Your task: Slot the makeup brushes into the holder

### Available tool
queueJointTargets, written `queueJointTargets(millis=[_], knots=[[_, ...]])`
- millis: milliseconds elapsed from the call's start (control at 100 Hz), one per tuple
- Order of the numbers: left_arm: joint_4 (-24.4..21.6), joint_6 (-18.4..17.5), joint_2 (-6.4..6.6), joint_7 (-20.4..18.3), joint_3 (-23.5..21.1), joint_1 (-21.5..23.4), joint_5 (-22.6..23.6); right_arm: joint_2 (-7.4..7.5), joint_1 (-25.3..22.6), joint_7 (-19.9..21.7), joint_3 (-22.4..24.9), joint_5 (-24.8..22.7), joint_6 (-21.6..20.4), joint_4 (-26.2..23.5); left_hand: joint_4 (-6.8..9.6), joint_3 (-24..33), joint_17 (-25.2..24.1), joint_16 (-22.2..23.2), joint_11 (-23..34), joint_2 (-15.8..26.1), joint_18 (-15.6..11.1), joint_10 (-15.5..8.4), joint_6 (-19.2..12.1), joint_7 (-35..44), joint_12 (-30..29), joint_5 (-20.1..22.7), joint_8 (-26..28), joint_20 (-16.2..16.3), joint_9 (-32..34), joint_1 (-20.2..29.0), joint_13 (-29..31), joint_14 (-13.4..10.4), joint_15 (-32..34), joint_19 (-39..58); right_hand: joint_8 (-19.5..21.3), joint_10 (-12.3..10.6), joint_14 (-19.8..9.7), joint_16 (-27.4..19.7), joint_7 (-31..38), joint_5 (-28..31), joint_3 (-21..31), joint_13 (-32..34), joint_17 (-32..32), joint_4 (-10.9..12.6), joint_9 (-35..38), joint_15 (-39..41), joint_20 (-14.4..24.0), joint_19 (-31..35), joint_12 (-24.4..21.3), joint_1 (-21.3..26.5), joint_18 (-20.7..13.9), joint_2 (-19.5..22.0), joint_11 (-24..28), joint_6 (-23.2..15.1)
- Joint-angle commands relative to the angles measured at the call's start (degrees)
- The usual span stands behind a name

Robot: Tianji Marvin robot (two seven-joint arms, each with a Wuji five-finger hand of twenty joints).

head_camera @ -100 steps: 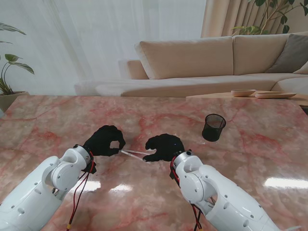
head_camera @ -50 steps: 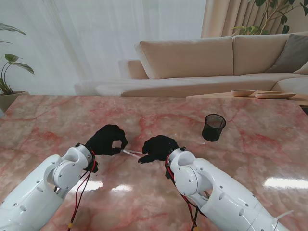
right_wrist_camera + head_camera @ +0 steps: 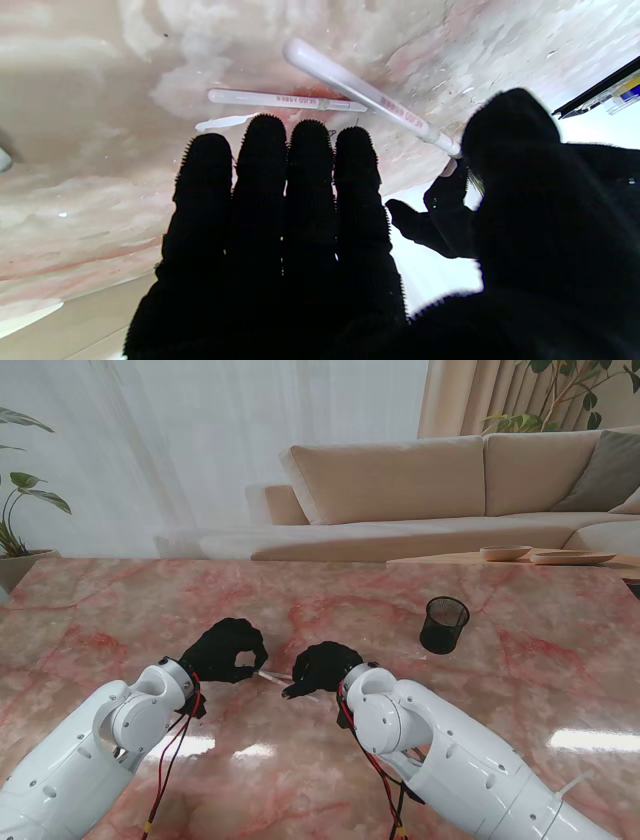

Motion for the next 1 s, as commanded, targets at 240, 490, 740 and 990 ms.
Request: queueJointTargets(millis=[240, 490, 740, 990], knots=[[-0.04, -0.17, -0.18, -0.33, 0.40, -0.15, -0.27, -0.89, 2.25, 2.10, -1.74, 2.98, 0.83, 2.93, -1.10, -1.62, -0.38, 0.49, -0.06, 2.74, -0.91, 0.33, -3.57, 6.45, 0.79, 3.61, 2.50, 0.42, 1.06, 1.80, -0.18, 1.27, 1.72, -0.42, 0.25, 0.36, -0.09, 1.33, 2.26, 1.52, -0.11, 3.88, 1.50, -2.07, 1.85, 1.03, 0.36, 2.54, 0.57, 1.55, -0.52, -1.46, 1.88, -0.73], [-0.34, -0.11, -0.18, -0.41, 0.27, 0.15, -0.36, -1.29, 3.92, 2.86, -3.26, 4.96, 0.91, 4.73, -1.19, -1.85, -0.37, 0.48, -0.07, 2.86, -0.90, 0.38, -3.61, 6.58, 0.77, 3.50, 2.59, 0.39, 1.06, 2.05, -0.19, 1.27, 1.74, -0.44, 1.44, -0.26, -0.29, 2.39, 3.34, 3.65, 1.32, 5.76, 2.72, -1.63, 4.06, 2.66, 1.19, 4.09, 1.80, 3.75, -0.28, -3.20, 2.76, -2.12], [-0.58, -0.14, -0.14, -0.60, 0.19, 0.35, -0.37, -1.92, 4.91, 2.30, -4.09, 6.29, 0.43, 6.17, -1.21, -2.10, -0.38, 0.46, -0.10, 3.00, -0.88, 0.39, -3.52, 6.61, 0.75, 3.38, 2.56, 0.28, 0.99, 2.24, -0.21, 1.29, 1.73, -0.54, -2.25, -1.06, -0.48, 4.22, 7.82, 6.55, 0.94, 8.64, 4.67, -3.99, 8.16, 5.01, 2.38, 6.74, 4.32, 6.76, -0.11, -4.38, 3.14, -4.24], [-0.72, 0.06, -0.11, -0.81, 0.26, 0.48, -0.46, -2.66, 5.48, 1.05, -4.46, 7.31, 0.09, 7.38, -1.18, -2.18, -0.34, 0.44, -0.13, 2.99, -0.85, 0.36, -3.52, 6.73, 0.73, 3.37, 2.58, 0.10, 0.94, 2.39, -0.15, 1.32, 1.71, -0.66, -6.78, -1.21, -0.40, 4.66, 12.68, 6.46, -0.43, 10.15, 5.94, -5.27, 9.86, 6.20, 2.54, 8.13, 4.59, 8.71, 0.15, -4.64, 3.40, -4.94]])
